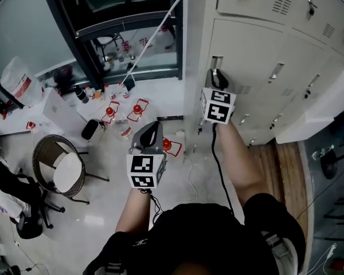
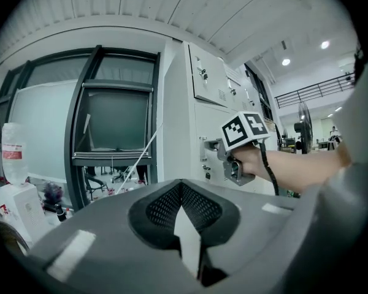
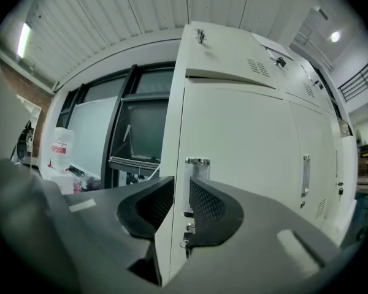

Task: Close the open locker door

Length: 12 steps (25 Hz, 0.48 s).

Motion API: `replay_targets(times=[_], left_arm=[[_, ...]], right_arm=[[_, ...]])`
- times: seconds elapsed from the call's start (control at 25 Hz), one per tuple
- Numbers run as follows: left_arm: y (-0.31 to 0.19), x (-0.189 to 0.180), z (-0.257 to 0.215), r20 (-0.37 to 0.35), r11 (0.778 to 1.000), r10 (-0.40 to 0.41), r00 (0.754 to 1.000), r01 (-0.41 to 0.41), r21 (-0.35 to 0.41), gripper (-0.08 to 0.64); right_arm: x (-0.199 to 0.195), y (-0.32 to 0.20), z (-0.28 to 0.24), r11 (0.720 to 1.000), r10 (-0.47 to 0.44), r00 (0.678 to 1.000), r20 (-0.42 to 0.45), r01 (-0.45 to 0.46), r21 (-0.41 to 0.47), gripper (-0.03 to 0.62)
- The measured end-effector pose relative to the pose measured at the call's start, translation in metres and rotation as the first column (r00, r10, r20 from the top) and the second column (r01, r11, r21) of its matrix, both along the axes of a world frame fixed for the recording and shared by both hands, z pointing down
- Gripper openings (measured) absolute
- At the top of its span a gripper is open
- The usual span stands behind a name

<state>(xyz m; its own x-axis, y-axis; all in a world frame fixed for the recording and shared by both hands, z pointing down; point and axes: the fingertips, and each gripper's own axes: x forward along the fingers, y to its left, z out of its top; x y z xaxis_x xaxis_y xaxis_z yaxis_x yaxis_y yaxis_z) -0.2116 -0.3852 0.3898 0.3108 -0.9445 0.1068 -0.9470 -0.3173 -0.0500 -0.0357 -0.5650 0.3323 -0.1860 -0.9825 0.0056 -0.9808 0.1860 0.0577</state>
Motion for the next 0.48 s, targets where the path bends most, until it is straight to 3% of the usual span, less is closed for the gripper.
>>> replay_targets(times=[0.4, 0.48], left_arm=[[-0.005, 0.091, -0.015, -0.001, 0.993, 0.107, 0.994, -0.107, 0.048, 0.002], [-0.003, 0.115, -0.015, -0.003, 0.99, 0.131, 0.991, -0.13, 0.052, 0.002]], right_arm=[[0.073, 0.107, -0.013, 0.991, -0.089, 0.995, 0.047, 0.083, 0.109, 0.086], [0.094, 0.126, -0.007, 0.991, -0.081, 0.995, 0.059, 0.074, 0.109, 0.031]])
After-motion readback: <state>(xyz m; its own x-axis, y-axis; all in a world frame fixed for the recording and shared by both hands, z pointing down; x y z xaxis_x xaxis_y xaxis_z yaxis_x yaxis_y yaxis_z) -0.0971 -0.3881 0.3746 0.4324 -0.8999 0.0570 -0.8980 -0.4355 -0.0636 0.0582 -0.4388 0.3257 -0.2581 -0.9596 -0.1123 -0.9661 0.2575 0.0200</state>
